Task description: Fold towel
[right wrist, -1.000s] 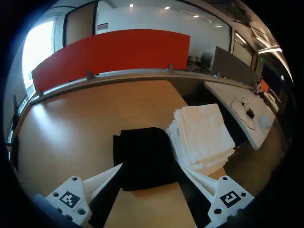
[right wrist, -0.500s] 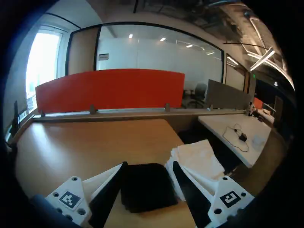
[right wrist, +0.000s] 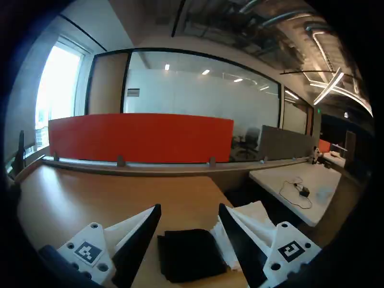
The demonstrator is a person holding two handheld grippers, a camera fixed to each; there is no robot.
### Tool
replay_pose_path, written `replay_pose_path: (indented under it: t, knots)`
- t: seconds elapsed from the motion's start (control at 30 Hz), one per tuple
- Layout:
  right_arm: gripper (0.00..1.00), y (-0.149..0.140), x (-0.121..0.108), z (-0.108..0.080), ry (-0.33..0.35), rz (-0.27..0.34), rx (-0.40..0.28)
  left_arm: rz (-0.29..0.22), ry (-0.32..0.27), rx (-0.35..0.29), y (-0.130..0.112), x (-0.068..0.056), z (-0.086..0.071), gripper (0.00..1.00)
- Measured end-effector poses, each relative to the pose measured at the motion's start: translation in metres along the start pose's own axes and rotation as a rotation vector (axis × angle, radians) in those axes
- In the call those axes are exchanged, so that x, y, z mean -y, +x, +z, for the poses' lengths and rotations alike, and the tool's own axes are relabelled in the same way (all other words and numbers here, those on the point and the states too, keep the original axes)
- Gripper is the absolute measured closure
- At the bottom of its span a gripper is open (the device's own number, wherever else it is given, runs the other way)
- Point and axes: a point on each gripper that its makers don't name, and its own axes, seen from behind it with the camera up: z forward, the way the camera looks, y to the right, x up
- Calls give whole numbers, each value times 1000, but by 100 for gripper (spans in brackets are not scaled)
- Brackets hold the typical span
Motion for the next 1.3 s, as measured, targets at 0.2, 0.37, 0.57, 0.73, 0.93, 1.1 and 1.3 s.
replay_pose_path:
  t: [0.2,0.37,0.57,0.73,0.93,1.1,1.3]
  knots:
    - [6,10,7,-4,12,3,-26,-12,17,-102,29,5,-1,3]
    - [5,15,12,-5,24,-2,-27,-27,36,-182,54,13,-2,3]
    - [5,23,20,-6,33,-4,-44,-28,44,-250,78,18,-3,3]
    - [5,34,28,-7,44,-12,-62,-16,56,-292,93,23,-5,3]
    - [5,49,42,-9,64,-22,-83,-5,66,-319,103,26,-4,3]
    - [5,65,61,-10,85,-19,-101,3,65,-342,110,28,-5,3]
    - [5,81,89,-11,116,-19,-123,4,63,-378,122,32,-8,3]
